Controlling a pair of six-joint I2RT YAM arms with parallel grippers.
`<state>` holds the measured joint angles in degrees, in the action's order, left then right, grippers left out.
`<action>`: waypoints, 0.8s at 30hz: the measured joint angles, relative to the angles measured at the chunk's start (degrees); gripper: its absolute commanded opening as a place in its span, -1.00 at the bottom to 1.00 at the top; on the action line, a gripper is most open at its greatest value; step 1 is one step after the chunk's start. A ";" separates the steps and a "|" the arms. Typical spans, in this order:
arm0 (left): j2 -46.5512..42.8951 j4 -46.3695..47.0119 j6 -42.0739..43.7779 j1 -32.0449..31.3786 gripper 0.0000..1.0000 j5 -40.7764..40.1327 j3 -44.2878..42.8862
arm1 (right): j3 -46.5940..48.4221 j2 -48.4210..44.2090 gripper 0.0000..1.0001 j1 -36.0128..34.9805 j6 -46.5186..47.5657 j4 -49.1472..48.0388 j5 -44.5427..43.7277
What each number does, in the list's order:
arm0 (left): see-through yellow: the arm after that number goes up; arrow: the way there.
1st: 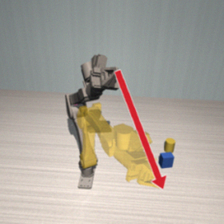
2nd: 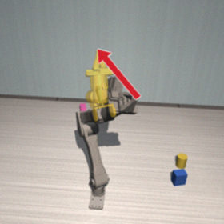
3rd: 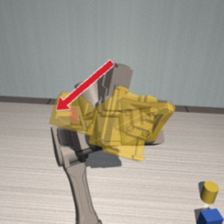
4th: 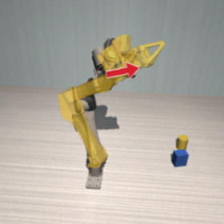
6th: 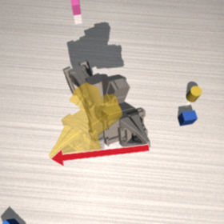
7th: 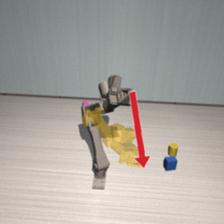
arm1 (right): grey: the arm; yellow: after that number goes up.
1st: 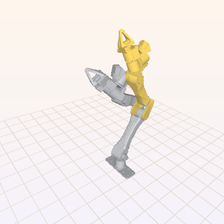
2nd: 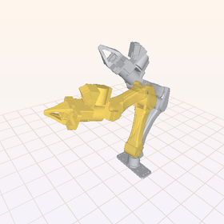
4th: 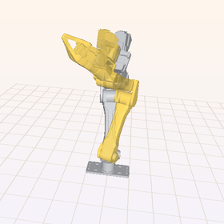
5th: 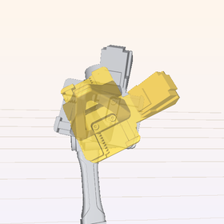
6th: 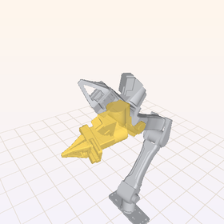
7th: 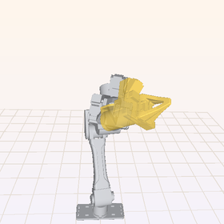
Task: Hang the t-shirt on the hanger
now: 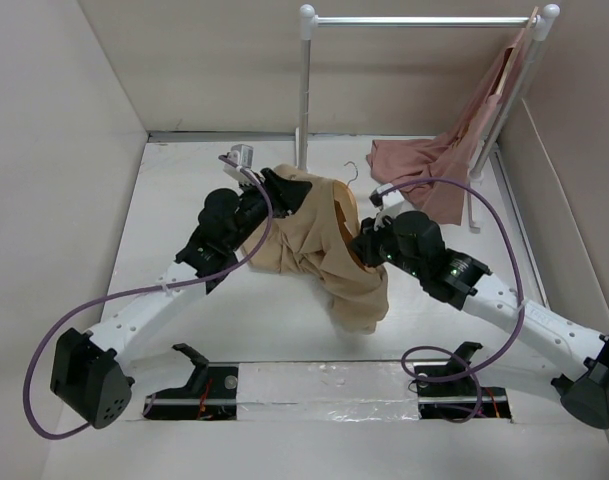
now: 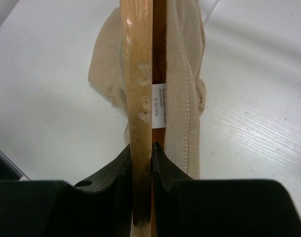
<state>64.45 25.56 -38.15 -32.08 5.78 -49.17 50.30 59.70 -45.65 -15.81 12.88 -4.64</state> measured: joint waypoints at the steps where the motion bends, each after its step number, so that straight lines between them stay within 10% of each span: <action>1: -0.22 -0.17 1.29 -1.33 -0.18 -0.57 0.00 | 0.00 0.00 -1.00 0.31 0.13 0.04 0.28; 24: 10.69 -4.07 14.80 -6.82 -0.10 0.63 -2.27 | 0.11 -3.85 -1.00 7.04 1.70 1.60 8.11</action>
<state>75.13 21.50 -23.35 -38.89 6.42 -51.44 50.41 55.86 -38.61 -14.11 14.48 3.46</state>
